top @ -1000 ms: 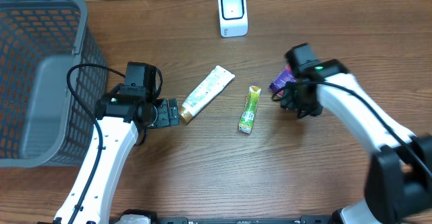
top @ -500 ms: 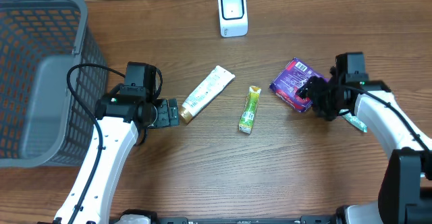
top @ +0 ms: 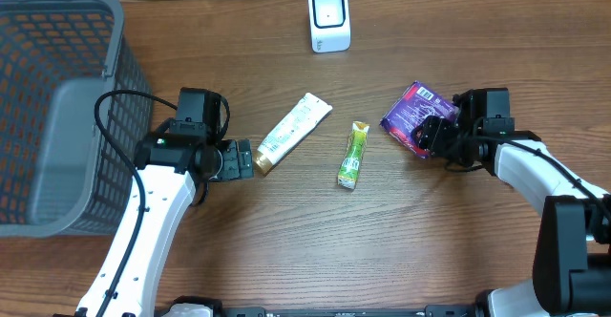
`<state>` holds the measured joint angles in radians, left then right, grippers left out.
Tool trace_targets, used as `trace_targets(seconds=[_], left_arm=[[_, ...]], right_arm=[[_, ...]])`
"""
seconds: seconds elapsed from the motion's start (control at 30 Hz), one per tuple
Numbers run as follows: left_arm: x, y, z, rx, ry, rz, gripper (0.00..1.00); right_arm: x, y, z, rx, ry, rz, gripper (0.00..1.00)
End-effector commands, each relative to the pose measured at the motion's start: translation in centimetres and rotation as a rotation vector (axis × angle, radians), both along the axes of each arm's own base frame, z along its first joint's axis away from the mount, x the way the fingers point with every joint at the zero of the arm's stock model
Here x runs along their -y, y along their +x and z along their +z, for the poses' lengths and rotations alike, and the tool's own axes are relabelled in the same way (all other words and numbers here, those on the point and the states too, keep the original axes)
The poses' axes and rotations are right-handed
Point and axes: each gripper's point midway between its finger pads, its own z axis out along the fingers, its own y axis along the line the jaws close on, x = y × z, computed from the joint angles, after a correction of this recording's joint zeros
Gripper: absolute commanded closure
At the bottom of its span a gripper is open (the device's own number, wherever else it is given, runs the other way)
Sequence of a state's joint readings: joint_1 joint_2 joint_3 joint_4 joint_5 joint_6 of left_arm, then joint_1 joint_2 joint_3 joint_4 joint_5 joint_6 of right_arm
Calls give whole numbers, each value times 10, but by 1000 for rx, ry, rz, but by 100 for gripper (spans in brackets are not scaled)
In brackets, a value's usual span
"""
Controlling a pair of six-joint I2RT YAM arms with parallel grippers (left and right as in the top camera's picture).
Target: Scan the item barcode
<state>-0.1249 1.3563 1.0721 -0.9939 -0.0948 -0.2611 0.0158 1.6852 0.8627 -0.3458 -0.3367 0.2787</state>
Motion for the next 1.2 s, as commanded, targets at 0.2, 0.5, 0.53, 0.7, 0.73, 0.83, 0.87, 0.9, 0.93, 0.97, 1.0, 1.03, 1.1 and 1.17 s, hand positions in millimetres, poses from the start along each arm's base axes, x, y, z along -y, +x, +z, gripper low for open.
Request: trace_targets(seconds=[0.2,0.5,0.53,0.7,0.73,0.83,0.87,0.9,0.93,0.97,1.0,1.03,1.1,1.17], left_arm=[[0,0,-2,-2,5,11,0],[0,0,-2,-2,5,11,0],[0,0,-2,-2,5,11,1],[0,0,-2,-3,5,11,0],[0,0,-2,-2,5,11,0],[0,0,-2,-2,5,11,0],[0,0,-2,-2,5,11,0],[0,0,-2,-2,5,11,0],[0,0,-2,-2,5,11,0],[0,0,-2,-2,5,11,0],[0,0,-2,-2,5,11,0],[0,0,-2,-2,5,11,0],[0,0,-2,-2,5,11,1],[0,0,-2,-2,5,11,0]], right_arm=[[-30,1,7,114,-29,287,21],[-9,17,47,-65,90,-20,19],[-1,17,47,-115,133,-135,19],[0,13,39,-231,283,-368,19],[-2,12,37,-242,286,-377,20],[-11,8,24,-276,284,-406,23],[-16,8,21,-270,285,-394,24],[-21,8,17,-263,281,-380,28],[-22,6,13,-269,268,-396,30],[-21,4,9,-274,251,-423,31],[-20,4,7,-271,238,-429,32],[-18,4,4,-266,215,-435,32],[-16,5,3,-257,197,-441,35],[-12,8,0,-231,161,-418,37]])
